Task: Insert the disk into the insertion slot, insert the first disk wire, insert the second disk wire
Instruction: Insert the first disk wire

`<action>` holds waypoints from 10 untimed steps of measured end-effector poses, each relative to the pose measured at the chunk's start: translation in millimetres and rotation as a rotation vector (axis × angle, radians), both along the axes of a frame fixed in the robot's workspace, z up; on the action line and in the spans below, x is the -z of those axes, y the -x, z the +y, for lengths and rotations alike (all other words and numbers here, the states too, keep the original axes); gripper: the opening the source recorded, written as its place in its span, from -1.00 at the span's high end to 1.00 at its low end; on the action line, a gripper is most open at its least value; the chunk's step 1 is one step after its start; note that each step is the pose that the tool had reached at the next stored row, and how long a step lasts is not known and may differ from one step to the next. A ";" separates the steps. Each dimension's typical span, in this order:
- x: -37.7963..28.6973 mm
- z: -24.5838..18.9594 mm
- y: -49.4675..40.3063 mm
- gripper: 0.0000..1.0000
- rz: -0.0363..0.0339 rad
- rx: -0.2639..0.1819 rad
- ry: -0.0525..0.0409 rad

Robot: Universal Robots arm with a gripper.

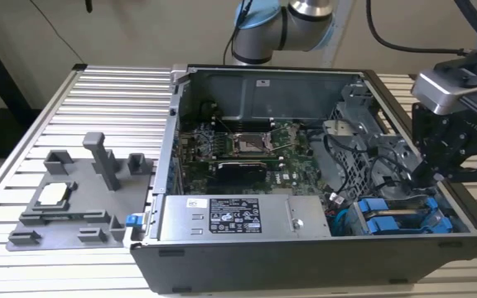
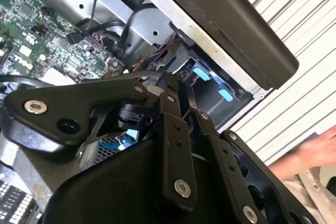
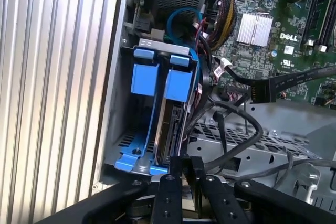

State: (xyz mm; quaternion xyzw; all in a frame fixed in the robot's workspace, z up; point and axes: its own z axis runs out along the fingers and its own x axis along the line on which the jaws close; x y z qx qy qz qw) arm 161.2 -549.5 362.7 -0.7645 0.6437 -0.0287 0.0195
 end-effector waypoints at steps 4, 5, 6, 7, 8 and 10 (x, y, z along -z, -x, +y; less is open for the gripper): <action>2.2 -0.7 4.9 0.62 -0.0053 0.004 -0.0001; 2.8 -0.8 6.1 0.62 -0.0072 0.005 0.0000; 3.5 -0.8 7.0 0.62 -0.0097 0.006 -0.0001; 4.3 -0.8 7.7 0.62 -0.0126 0.008 -0.0001; 5.1 -0.8 8.2 0.62 -0.0161 0.009 0.0000; 6.5 -0.9 8.8 0.62 -0.0214 0.013 0.0000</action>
